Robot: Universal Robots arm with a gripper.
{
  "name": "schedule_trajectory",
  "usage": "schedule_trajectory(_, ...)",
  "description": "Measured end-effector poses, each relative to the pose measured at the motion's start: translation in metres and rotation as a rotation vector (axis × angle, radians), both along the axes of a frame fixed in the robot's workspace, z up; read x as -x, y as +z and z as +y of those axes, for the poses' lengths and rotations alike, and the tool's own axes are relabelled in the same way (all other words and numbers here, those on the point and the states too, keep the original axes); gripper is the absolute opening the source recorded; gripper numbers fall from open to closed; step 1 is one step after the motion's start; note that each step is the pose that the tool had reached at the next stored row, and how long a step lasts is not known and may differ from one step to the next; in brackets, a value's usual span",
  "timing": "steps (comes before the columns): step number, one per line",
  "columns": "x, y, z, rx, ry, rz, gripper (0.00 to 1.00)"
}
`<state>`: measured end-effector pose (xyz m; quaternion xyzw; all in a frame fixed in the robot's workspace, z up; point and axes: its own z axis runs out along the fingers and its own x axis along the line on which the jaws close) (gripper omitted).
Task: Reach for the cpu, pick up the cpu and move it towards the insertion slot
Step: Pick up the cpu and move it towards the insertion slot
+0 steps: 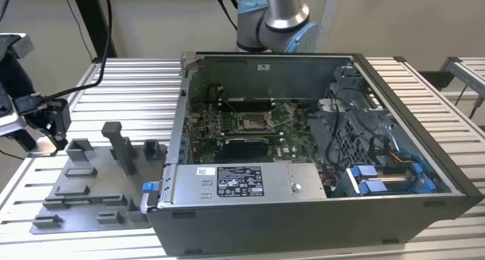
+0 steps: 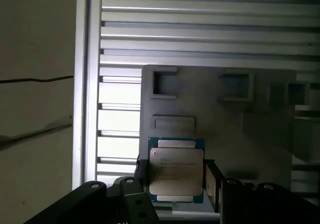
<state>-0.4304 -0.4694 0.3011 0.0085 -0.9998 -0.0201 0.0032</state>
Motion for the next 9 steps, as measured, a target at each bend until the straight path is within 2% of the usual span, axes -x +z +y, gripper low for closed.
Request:
schedule_trajectory(3, 0.0000, 0.0082, 0.0000, 0.0001, 0.000, 0.0001, 0.00)
schedule_trajectory(9, 0.0000, 0.0302, 0.0000, 0.0001, 0.000, 0.0000, 0.00)
